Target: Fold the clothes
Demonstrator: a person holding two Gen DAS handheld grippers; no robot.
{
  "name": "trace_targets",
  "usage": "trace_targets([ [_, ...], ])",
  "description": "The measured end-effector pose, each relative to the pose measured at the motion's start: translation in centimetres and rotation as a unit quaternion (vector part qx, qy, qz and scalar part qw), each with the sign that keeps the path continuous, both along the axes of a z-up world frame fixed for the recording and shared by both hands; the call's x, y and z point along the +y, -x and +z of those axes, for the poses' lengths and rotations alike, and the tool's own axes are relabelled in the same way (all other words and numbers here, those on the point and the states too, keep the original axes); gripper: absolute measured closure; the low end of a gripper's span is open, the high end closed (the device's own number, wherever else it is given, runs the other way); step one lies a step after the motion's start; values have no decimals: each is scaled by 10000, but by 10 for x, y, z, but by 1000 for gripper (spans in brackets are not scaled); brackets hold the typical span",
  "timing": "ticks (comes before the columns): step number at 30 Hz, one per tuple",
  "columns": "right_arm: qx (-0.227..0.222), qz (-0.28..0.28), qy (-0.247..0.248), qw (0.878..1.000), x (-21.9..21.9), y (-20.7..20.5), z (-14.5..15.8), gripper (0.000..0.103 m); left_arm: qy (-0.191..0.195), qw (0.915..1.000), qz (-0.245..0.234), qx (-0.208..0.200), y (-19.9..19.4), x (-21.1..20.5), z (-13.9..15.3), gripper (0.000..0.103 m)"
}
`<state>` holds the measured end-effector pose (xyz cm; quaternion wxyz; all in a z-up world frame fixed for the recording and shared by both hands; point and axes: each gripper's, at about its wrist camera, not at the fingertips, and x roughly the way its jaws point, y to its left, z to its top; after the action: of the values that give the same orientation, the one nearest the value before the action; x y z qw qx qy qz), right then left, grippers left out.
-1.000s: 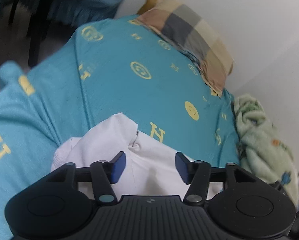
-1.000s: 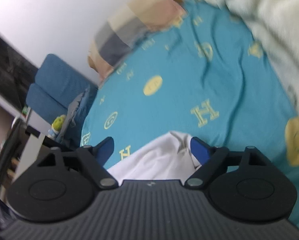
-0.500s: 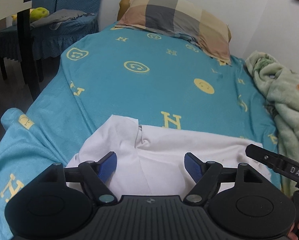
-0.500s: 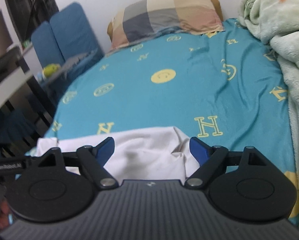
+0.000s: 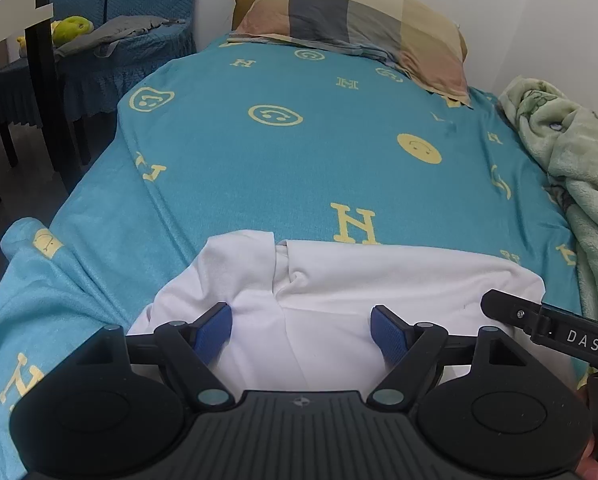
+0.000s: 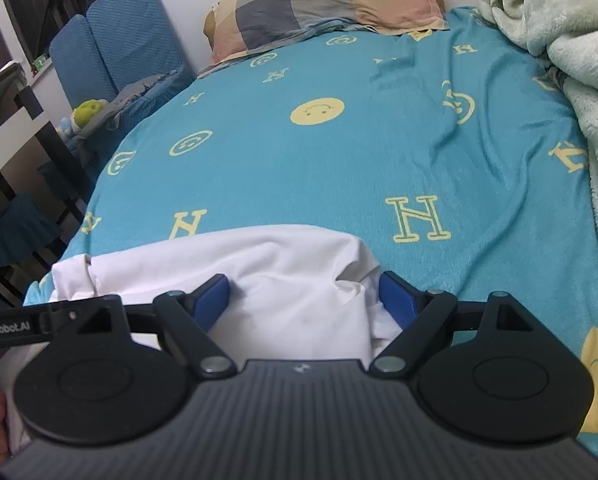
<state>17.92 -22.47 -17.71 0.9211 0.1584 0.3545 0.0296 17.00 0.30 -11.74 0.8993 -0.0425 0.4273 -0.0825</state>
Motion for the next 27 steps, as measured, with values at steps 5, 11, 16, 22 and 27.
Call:
trace_targets([
  [5, -250, -58, -100, 9996, -1, 18, 21, 20, 169, 9998, 34, -102, 15, 2, 17, 25],
  [11, -455, -142, -202, 9987, -2, 56, 47, 20, 374, 9988, 153, -270, 52, 15, 41, 24],
  [16, -394, -270, -310, 9984, -4, 87, 59, 19, 241, 9989, 233, -331, 82, 25, 54, 23],
  [22, -90, -451, -329, 9984, -7, 112, 59, 19, 131, 9994, 296, -136, 108, 36, 55, 22],
  [27, 330, -708, -463, 9959, -16, 124, 45, 19, 209, 9987, 386, 254, 122, 45, 46, 22],
])
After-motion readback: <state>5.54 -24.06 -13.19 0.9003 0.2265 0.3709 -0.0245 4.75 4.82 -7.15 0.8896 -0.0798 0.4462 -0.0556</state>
